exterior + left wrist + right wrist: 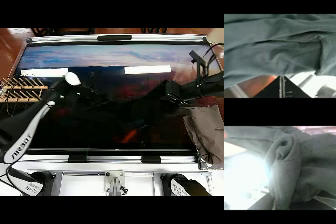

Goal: Fold the shirts.

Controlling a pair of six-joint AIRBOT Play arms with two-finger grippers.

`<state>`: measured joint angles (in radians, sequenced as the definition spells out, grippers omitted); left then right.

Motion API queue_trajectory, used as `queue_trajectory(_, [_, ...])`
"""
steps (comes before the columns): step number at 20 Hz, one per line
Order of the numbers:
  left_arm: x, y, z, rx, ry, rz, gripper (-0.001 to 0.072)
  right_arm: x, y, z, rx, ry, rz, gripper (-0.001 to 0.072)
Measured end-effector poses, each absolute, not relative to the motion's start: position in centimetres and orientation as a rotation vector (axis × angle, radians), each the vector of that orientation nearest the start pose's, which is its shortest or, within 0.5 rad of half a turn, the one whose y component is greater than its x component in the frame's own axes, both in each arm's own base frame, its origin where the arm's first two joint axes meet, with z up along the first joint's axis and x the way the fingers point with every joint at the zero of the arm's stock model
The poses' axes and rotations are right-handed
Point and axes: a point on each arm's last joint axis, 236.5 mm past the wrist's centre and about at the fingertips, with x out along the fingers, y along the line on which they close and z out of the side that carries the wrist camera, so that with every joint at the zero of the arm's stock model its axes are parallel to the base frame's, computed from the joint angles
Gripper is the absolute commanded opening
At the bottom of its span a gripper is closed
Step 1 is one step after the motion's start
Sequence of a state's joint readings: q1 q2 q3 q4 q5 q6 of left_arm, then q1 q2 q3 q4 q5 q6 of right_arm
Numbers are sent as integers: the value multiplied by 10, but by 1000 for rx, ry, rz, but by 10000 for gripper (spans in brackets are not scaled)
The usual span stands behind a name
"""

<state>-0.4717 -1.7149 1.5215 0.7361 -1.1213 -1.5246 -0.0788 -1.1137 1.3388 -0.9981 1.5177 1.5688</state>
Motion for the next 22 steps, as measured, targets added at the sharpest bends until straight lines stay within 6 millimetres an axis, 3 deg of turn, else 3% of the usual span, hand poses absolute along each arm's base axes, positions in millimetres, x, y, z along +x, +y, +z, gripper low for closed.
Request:
queue_trajectory(7, [298,-479,-9,-590,1479,-1000,30,287,105,183,441,1186,394,61])
queue_trajectory(9, [282,-495,-17,-610,1504,-1031,28,281,105,187,445,1180,388,61])
queue_trajectory(11, [280,-501,-18,-625,1495,-1048,28,281,103,187,445,1180,372,61])
queue_trajectory(14, [302,-490,3,-647,1425,-1060,28,287,100,176,438,1207,348,61])
queue_trajectory(16, [325,-468,26,-629,1351,-1051,28,295,106,166,427,1232,350,61])
queue_trajectory(19, [361,-419,64,-565,1237,-996,28,309,129,142,397,1290,389,61])
queue_trajectory(22, [393,-359,105,-514,1117,-904,28,320,167,110,348,1364,450,61])
